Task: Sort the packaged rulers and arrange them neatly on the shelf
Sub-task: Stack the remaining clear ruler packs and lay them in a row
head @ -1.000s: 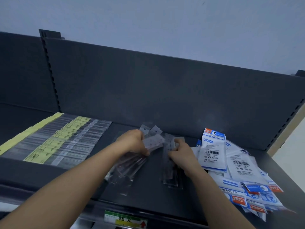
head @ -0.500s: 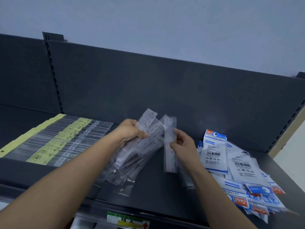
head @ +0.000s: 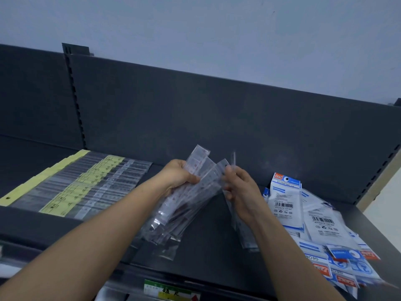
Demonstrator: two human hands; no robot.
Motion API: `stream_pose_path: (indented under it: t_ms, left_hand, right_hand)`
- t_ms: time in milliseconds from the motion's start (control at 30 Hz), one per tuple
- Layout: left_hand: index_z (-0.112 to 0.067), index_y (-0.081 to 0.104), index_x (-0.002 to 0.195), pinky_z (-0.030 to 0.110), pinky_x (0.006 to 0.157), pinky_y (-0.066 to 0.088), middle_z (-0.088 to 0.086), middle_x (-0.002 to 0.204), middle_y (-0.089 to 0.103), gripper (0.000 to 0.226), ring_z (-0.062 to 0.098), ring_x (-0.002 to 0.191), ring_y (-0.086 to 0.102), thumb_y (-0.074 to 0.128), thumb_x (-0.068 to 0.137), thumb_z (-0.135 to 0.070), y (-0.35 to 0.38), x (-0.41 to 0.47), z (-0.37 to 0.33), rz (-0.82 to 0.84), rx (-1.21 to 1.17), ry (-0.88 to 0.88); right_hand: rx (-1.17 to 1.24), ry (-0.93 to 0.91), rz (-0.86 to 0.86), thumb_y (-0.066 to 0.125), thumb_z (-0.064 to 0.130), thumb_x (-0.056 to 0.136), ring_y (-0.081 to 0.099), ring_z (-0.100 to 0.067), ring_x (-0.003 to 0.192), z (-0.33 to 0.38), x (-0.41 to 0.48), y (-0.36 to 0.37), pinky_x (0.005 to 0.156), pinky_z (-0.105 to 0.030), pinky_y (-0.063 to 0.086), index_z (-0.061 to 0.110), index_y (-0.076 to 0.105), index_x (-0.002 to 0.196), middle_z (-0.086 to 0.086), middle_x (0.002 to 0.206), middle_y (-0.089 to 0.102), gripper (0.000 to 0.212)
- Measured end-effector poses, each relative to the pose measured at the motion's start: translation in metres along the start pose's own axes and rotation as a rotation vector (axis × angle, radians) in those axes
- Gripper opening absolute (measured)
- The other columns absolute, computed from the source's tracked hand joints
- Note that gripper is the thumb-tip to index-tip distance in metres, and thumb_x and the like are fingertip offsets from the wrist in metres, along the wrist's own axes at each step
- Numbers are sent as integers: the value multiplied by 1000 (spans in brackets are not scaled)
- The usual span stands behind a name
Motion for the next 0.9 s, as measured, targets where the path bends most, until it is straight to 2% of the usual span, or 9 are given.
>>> stream_pose_path:
  t_ms: [100,167,300,400,467,567,667,800,900]
  left_hand:
    - [-13,63,85,30,65,54,8,91,71,20,23,78,68,79,75,-6,-4,2,0,-30,-9,2]
    - [-14,63,86,33,68,56,7,91,71,21,23,79,68,79,75,-6,-8,1,0,-49,-15,6]
    - [-14,64,88,37,77,57,9,95,72,22,25,83,69,80,74,-7,-11,2,1,-61,-21,2]
    - [-13,65,92,34,79,55,5,95,70,21,22,85,68,78,77,-9,-14,1,-2,-78,39,23]
    - [-17,62,87,34,82,54,1,93,68,17,19,87,66,76,79,-12,-19,-1,-7,-122,104,50]
    - [-22,57,82,34,82,53,-2,90,65,19,18,86,64,74,81,-12,-23,-3,-9,-155,136,67]
    - [-20,61,85,36,83,55,1,93,68,16,19,86,66,74,81,-13,-21,-4,-8,-136,148,71]
    - [-17,64,93,38,84,56,2,96,70,19,20,88,68,76,79,-14,-16,-6,-9,-113,126,71]
    - [-15,64,98,40,87,56,3,99,70,24,22,89,68,77,78,-10,-15,-6,-10,-101,40,73]
  right_hand:
    - [-78,83,-107,55,1,93,47,-7,50,-11,5,-13,41,-18,33,5,54,113,-4,75,55,20]
    - [-45,206,-186,45,13,101,49,-13,51,-22,7,-23,36,-19,35,5,54,103,-9,74,55,12]
    - [414,441,-222,26,50,102,49,-19,58,-39,2,-23,31,-12,34,0,49,106,-14,83,52,55]
    - [742,431,-244,29,57,99,54,-22,62,-37,1,-23,34,-13,40,2,50,101,-18,80,57,58]
    - [855,354,-259,45,56,94,53,-21,68,-29,0,-22,37,-15,44,4,54,101,-17,86,58,53]
    - [780,286,-208,70,27,79,53,-17,67,-22,-3,-14,40,-17,46,6,58,93,-11,85,59,28]
    - [713,336,-186,52,0,91,59,-20,68,-30,-1,-11,38,-18,47,0,54,85,-15,81,61,6]
    - [492,427,-156,33,28,105,68,-29,58,-42,1,-10,46,-29,55,-7,55,99,-21,75,66,42]
    - [-29,414,-176,43,25,102,57,-22,60,-41,1,-24,55,-30,48,0,63,88,-12,72,62,35]
Point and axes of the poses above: each hand's wrist, its own x-axis towards the middle knuckle, its own y-axis out of the palm, z = x × y, the point moved 9 cm from there along x, towards the middle knuckle
